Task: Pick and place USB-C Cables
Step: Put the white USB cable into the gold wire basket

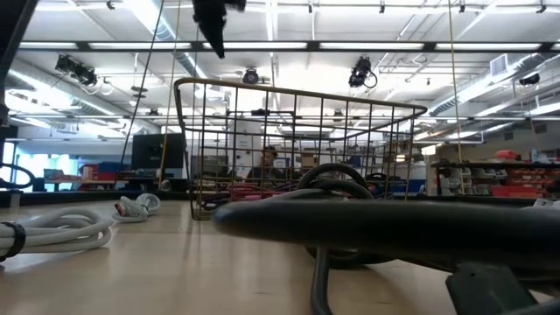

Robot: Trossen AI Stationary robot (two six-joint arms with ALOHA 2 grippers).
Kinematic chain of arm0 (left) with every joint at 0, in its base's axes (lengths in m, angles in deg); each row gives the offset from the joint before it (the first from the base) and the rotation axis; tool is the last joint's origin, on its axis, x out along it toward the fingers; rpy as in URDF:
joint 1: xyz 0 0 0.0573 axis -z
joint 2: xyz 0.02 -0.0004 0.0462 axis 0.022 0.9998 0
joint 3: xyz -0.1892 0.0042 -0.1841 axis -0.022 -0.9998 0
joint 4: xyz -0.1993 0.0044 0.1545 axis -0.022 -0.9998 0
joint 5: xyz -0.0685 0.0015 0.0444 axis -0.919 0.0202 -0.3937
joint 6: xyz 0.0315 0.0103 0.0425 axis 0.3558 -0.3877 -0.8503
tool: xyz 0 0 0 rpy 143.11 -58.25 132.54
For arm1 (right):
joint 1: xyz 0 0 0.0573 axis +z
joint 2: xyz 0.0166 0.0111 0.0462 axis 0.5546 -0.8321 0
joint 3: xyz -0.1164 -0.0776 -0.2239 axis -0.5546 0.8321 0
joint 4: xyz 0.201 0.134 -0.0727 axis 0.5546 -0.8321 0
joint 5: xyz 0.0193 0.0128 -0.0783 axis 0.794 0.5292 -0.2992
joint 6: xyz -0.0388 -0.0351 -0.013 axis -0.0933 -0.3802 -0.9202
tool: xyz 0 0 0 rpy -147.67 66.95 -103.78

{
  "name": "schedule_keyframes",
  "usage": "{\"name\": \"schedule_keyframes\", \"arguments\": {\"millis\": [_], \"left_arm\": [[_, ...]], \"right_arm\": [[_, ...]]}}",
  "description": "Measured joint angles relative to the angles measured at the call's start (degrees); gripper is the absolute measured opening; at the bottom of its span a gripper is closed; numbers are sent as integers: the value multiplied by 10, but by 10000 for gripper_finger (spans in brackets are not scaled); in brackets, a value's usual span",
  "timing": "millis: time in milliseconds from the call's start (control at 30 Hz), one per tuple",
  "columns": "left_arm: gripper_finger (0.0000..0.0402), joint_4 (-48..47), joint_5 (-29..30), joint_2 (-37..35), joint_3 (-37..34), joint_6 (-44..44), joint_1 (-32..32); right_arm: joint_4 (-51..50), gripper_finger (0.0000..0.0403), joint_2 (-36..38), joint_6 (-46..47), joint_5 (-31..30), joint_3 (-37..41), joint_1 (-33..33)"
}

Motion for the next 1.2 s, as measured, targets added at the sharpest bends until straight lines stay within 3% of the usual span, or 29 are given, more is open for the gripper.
{"name": "schedule_keyframes", "arguments": {"millis": [300,433,500,600,700,1000,1200], "left_arm": [[130,-53,-80,100,0,-42,-46],[130,-53,-178,139,0,7,-45],[130,-52,-199,159,0,72,-36],[130,-52,-176,188,0,211,-24],[130,-52,-150,208,0,291,-14],[130,-49,-104,242,0,409,25],[130,-46,-104,248,0,456,69]], "right_arm": [[64,117,-1,11,19,0,26],[79,117,-1,10,19,0,38],[78,117,-1,10,19,0,41],[76,117,-1,9,18,0,44],[75,117,-1,9,21,0,44],[57,117,14,12,78,1,55],[6,117,56,-4,62,1,64]]}}
